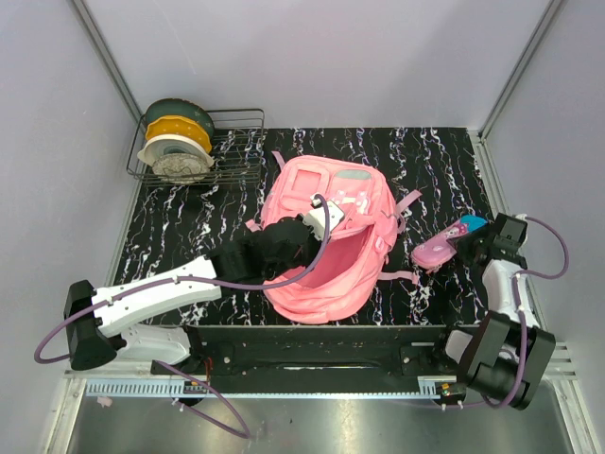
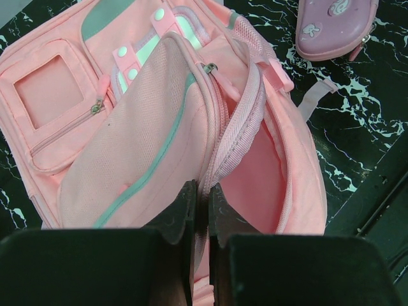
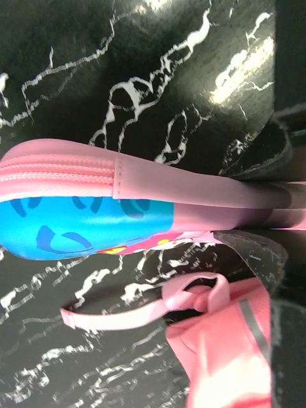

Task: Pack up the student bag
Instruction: Pick up the stationery from the center of the board, then place the stationery in the student bag.

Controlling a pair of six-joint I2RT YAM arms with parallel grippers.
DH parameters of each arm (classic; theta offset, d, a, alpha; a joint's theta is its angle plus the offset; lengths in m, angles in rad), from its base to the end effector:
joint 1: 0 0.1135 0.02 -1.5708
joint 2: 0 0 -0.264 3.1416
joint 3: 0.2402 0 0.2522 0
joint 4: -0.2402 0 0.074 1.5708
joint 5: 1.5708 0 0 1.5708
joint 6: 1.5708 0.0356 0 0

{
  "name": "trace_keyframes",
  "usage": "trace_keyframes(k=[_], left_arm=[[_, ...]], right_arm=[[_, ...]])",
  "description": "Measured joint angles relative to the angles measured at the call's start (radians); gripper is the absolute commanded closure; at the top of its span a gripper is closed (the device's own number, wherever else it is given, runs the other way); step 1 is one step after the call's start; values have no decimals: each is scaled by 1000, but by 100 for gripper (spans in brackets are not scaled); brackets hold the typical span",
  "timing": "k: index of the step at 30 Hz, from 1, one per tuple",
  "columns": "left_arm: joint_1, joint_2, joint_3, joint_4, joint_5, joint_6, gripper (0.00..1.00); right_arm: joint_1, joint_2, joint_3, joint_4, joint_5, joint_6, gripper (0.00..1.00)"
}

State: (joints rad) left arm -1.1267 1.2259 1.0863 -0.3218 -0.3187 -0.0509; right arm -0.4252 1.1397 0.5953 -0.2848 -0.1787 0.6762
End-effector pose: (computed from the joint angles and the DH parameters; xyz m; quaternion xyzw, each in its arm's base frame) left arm 0.1296 -0.2464 0.3393 0.3582 0.7636 -0.1766 0.5074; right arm 0.2066 -0.0866 0.1974 0.4582 0.8080 0.1277 0.3477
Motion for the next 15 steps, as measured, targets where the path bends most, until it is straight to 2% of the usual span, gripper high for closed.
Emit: trace_keyframes(k=[7,15], left_arm=[[5,0,2,-3,0,-5,100],[21,0,39,-37,-1,-6,100]], right_arm=[[0,-146,38,-125,-186,-38,100],[1,-424,116,-259,-417,61,100]])
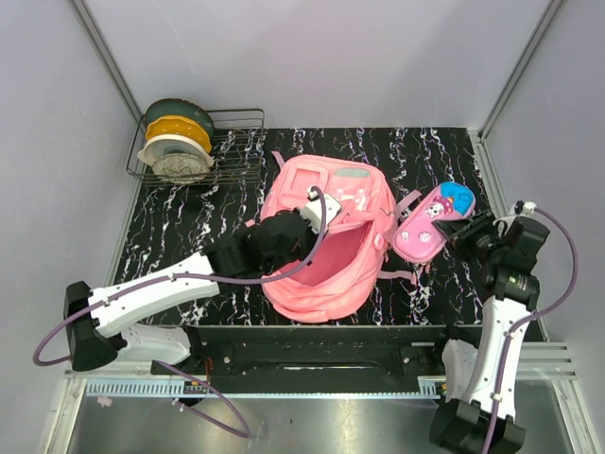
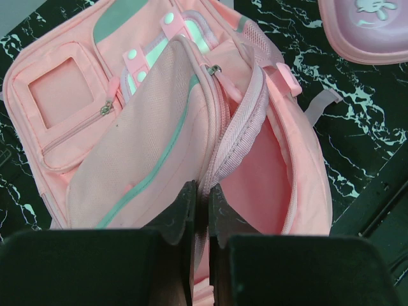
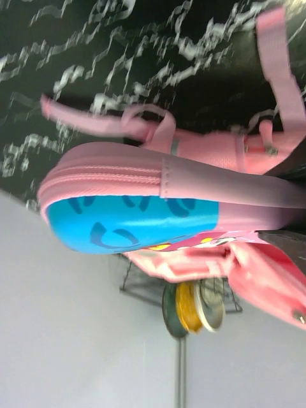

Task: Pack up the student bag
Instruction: Place the stationery in the student bag.

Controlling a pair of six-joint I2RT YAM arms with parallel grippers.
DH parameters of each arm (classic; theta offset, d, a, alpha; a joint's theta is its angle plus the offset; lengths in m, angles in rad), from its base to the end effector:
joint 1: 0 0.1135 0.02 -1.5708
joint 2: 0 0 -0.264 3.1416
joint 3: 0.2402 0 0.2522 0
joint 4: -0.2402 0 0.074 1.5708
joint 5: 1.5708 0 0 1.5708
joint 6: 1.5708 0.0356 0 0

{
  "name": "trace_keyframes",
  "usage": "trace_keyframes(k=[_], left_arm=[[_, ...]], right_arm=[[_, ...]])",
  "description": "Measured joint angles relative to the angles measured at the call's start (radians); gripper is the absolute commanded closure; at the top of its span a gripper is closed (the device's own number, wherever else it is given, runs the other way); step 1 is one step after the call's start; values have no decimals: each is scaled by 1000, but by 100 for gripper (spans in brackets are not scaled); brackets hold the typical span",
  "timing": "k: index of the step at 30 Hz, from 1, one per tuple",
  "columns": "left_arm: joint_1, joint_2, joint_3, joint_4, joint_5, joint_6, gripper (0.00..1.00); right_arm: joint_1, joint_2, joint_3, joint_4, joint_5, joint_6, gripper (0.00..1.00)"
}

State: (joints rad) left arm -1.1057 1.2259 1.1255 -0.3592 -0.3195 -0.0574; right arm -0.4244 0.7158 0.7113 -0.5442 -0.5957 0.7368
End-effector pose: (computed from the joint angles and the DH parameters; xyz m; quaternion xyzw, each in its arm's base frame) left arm 0.1343 -0.2426 0.3493 0.3472 0.7682 -0.1731 0.5094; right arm 0.1488 -0.0453 0.2917 0.3374 0.7759 0.3256 0.4220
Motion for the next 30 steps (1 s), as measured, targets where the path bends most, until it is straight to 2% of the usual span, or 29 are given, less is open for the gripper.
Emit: trace_keyframes(k=[4,12,16,25,30], left_arm=[[11,7,39,-22,1,2,100],[16,91,156,-87,5,13,100],[20,142,231,-122,5,23,100],[21,203,295,-126,5,16,100],[21,235,331,-127,7,0,100]], right_arm=[[44,-29,87,-23,-115,31,100],[169,-39,100,-71,-264,42,100],[214,-64,100,-145,-290,23,100],[286,-105,100,-319,-311,-30,100],[321,-97,63,-338,-331,-43,100]])
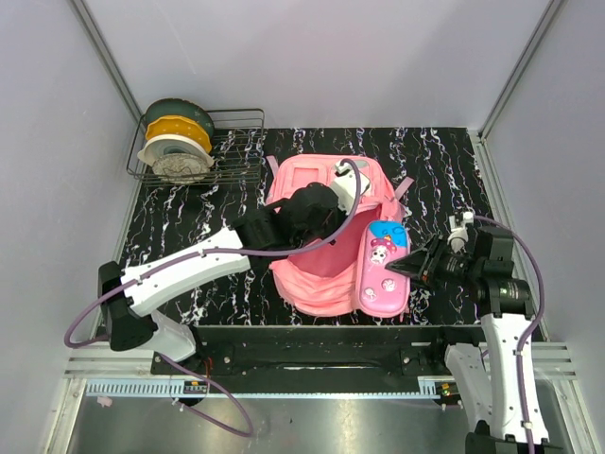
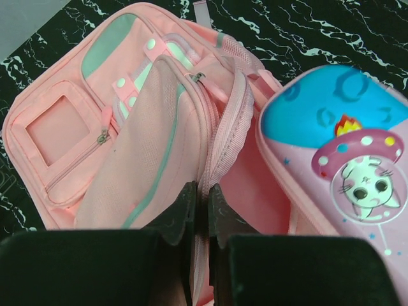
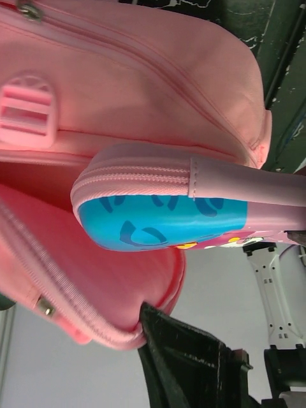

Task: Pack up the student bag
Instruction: Place the stationery in the student bag.

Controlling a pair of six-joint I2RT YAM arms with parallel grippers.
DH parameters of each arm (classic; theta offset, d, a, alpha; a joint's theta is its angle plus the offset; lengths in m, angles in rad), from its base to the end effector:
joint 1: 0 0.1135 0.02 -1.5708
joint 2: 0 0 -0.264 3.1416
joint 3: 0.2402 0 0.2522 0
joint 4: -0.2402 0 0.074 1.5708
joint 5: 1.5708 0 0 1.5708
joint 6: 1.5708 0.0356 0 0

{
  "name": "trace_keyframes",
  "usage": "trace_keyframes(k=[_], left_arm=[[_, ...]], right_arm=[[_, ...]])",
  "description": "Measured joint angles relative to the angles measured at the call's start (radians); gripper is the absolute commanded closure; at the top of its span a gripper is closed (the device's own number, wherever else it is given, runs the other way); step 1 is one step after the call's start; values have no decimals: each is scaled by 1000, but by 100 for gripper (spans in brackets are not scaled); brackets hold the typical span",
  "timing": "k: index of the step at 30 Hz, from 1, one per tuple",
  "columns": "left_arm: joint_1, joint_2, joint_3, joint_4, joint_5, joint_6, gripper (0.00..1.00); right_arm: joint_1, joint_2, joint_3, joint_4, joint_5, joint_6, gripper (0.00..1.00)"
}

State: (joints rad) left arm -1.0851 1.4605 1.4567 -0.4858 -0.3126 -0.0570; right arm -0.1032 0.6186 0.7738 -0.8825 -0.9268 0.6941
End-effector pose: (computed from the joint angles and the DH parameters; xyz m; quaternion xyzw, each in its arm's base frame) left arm 0.1644 -0.2879 0.3842 0.3467 0.7769 -0.1625 0.4999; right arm 0.1113 0.0171 0.3003 0.1482 0.8232 0.4968 0.2316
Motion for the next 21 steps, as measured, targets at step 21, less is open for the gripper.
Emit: trace_keyframes(k=[21], left_arm=[[-22,39,35,-18,90,-15,100]], right_arm=[[336,306,-88,448,314,313,100]])
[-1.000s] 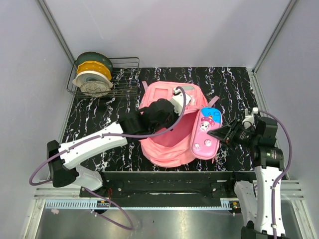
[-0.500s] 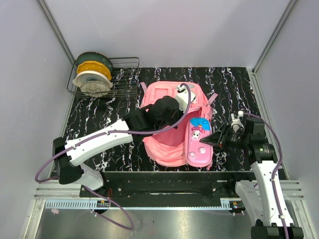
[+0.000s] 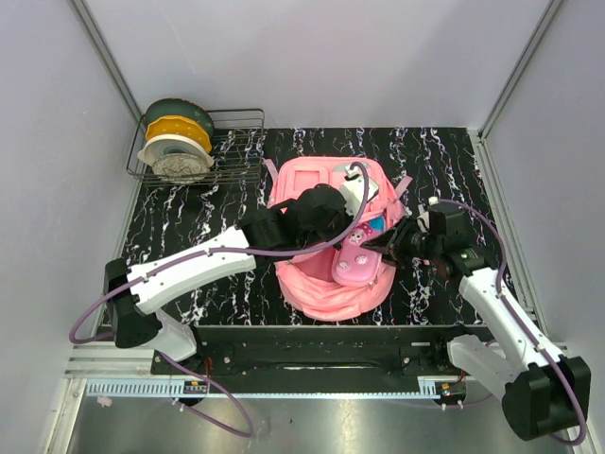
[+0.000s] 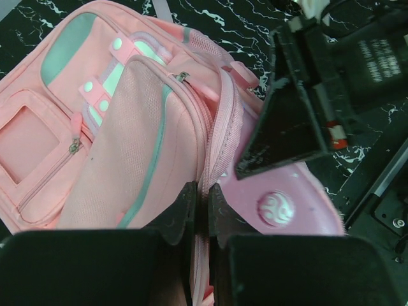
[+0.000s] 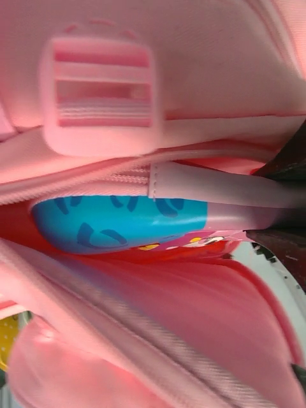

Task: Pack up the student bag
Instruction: Place the stationery in the student bag.

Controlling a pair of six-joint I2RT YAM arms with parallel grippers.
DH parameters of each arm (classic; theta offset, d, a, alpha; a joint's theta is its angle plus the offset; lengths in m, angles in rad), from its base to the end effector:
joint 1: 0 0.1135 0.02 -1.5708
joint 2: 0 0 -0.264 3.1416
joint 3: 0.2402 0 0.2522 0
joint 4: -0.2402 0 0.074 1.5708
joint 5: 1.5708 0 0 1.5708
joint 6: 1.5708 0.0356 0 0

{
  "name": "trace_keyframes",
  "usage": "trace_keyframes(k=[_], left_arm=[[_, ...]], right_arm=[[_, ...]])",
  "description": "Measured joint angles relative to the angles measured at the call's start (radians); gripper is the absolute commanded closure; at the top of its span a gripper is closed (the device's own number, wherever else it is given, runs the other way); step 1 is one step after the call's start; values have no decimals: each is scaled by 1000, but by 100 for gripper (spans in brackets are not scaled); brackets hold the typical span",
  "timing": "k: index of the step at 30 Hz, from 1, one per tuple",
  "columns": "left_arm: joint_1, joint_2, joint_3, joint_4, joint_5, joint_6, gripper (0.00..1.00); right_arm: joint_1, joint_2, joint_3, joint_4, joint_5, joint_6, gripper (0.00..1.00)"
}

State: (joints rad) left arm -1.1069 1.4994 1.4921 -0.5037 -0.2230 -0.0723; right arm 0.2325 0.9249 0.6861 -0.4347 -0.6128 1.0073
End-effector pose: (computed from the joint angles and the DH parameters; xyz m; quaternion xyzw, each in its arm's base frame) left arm 0.1598 -0.3018 0.3819 0.3752 0.7731 -0.1995 0.4709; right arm 0.1840 0.0646 0.2604 0.2034 0.8448 0.4615 0.1787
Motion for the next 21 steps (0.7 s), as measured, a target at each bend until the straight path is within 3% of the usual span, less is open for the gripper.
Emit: trace_keyframes(k=[15,19,21], left_arm=[[-27,1,13,-16,18,-23,100],[-28,1,13,-18,18,-30,100],[-28,1,13,-19,18,-32,100]], right_arm=[[307,108,-101,367,552,248,97],[359,145,-147,502,672,298,92],[369,153,-179,568,714,320,83]])
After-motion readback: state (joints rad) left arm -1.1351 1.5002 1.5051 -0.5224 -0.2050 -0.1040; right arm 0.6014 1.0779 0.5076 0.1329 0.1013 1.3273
